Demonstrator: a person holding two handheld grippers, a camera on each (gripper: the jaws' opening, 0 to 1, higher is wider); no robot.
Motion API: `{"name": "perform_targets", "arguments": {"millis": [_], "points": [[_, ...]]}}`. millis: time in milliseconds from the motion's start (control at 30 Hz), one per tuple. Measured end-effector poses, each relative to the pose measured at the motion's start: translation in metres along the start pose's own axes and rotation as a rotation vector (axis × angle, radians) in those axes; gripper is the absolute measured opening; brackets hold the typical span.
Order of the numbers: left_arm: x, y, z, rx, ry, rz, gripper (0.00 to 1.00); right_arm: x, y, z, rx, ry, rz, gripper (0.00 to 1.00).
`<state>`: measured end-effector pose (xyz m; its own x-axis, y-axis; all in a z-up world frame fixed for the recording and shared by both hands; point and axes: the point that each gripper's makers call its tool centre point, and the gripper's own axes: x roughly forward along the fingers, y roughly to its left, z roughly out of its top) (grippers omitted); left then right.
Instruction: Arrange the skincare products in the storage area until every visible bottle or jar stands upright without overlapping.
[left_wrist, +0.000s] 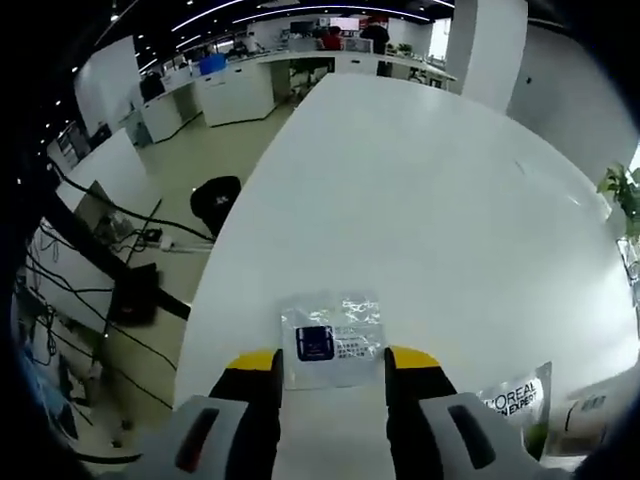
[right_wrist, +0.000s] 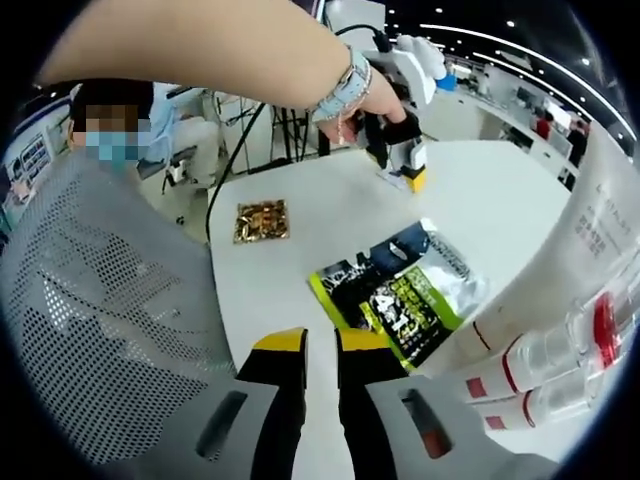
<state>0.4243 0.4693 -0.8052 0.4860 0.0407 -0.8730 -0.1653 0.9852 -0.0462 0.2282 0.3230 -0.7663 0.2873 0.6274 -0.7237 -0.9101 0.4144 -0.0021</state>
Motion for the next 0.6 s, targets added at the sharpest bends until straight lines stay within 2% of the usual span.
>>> {"name": "perform_targets", "arguments": {"millis": [67,133,300,433,533,600], "points": [[-0.004,0.001,-0.004,-0.045,0.018,-0.013,0.42,0.0,0.0,0.001,0.009,-0.007,0.004,0.1],[-0.009,0.003,-0.003,-0.069,-0.004,-0.027,0.42,0.0,0.0,0.002,0.011,-0.014,0.005,0.1],[-0.03,0.007,0.003,-0.021,-0.072,-0.031,0.42,-0.002,0.0,0.007,0.018,-0.038,0.005,0.1],[-0.057,-0.002,0.01,0.0,-0.17,-0.089,0.42,-0.01,-0.003,0.021,0.021,-0.116,-0.012,0.1],[-0.088,-0.015,0.006,-0.015,-0.242,-0.168,0.42,-0.018,-0.007,0.039,0.038,-0.21,-0.027,0.09],[-0.105,-0.024,0.002,-0.045,-0.274,-0.228,0.42,-0.03,-0.015,0.054,0.046,-0.292,-0.068,0.07]]}}
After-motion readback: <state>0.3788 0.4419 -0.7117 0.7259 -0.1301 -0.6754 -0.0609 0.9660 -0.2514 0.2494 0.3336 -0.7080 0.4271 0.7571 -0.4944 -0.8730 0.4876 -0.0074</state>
